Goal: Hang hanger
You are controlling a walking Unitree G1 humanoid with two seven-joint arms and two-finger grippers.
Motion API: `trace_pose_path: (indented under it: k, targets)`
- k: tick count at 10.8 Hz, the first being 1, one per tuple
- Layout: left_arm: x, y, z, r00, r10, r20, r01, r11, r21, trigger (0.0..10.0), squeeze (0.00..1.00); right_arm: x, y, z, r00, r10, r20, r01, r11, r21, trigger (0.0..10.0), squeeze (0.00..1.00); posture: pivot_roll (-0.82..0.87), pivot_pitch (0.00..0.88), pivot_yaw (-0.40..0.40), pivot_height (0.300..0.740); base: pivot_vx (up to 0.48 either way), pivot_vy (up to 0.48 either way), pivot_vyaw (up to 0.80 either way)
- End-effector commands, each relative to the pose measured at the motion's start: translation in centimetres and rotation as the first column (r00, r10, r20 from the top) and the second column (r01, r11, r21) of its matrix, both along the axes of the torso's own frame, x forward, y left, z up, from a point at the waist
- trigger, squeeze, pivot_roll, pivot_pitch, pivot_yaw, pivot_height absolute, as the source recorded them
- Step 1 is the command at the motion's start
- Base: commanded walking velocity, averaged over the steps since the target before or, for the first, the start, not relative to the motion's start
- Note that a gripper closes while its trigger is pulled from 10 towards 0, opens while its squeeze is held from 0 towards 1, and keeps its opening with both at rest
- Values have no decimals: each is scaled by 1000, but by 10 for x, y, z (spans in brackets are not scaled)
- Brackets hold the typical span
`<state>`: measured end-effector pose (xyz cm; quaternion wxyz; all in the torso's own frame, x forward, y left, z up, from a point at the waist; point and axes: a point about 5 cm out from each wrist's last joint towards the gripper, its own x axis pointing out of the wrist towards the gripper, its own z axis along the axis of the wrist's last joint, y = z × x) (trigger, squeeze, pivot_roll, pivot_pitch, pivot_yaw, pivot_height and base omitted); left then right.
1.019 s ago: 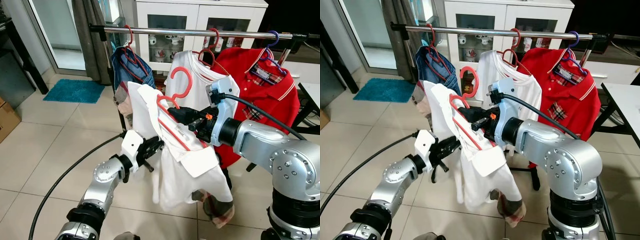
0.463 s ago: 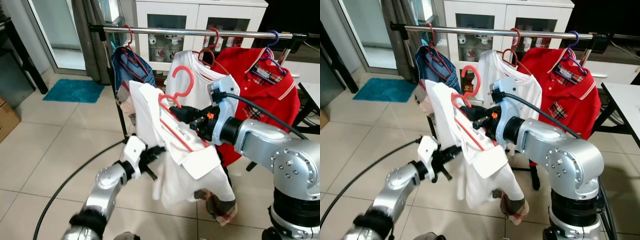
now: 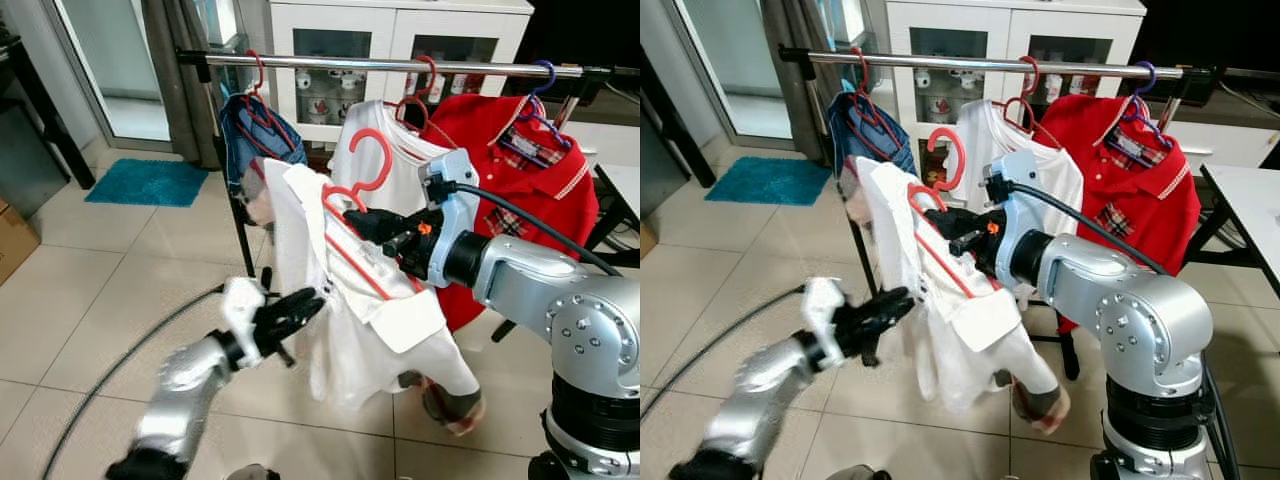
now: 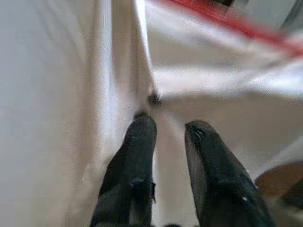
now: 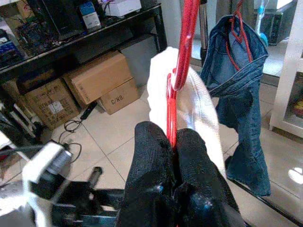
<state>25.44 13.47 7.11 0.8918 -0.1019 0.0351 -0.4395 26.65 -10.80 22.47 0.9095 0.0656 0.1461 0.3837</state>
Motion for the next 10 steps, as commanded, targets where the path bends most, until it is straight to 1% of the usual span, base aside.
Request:
trace_pose_path:
  k: [1, 2, 3, 4, 6, 7, 8, 9, 10]
  targets:
    - [1, 4, 9, 1000, -11, 0, 11, 999, -50, 10000, 1000, 1, 1, 10, 999, 0, 51, 0, 1000, 6, 0, 0, -157, 6, 38, 740, 0, 0, 0]
    - [2, 11, 12, 1000, -2, 2, 2, 999, -37, 10000, 1000, 1, 0, 10, 999, 1, 52, -1, 1000, 4, 0, 0, -158, 9, 38, 740, 0, 0, 0]
    - [5, 15, 10, 1000, 1, 1, -1, 1000, 14, 10000, 1000, 1, 1, 10, 999, 2, 51, -3, 1000, 6, 0, 0, -157, 8, 37, 740, 0, 0, 0]
    - [8, 12, 8, 999, -33, -7, 33, 998, 59, 10000, 1000, 1, 1, 11, 999, 6, 50, -6, 1000, 10, 0, 0, -157, 9, 32, 740, 0, 0, 0]
    - [14, 6, 7, 999, -45, 19, 42, 993, 114, 10000, 1000, 1, 2, 12, 999, 9, 52, -10, 1000, 16, 0, 0, -167, 10, 40, 740, 0, 0, 0]
    - [23, 0, 6, 998, -21, 57, 11, 984, 176, 10000, 612, 1, 3, 13, 999, 6, 53, -7, 1000, 21, 0, 0, -170, 11, 43, 740, 0, 0, 0]
    - [34, -5, 9, 996, 14, 84, -29, 984, 173, 10000, 0, 0, 3, 13, 999, 5, 53, -6, 1000, 24, 0, 0, -176, 12, 49, 740, 0, 0, 0]
    - [45, -9, 11, 994, 45, 98, -61, 984, 169, 10000, 0, 0, 3, 13, 999, 2, 52, -3, 1000, 26, 0, 0, -180, 12, 53, 740, 0, 0, 0]
    - [47, -13, 11, 996, 31, 84, -44, 986, 159, 10000, 0, -1, 3, 13, 999, 1, 52, -2, 1000, 27, 0, 0, -183, 13, 53, 740, 0, 0, 0]
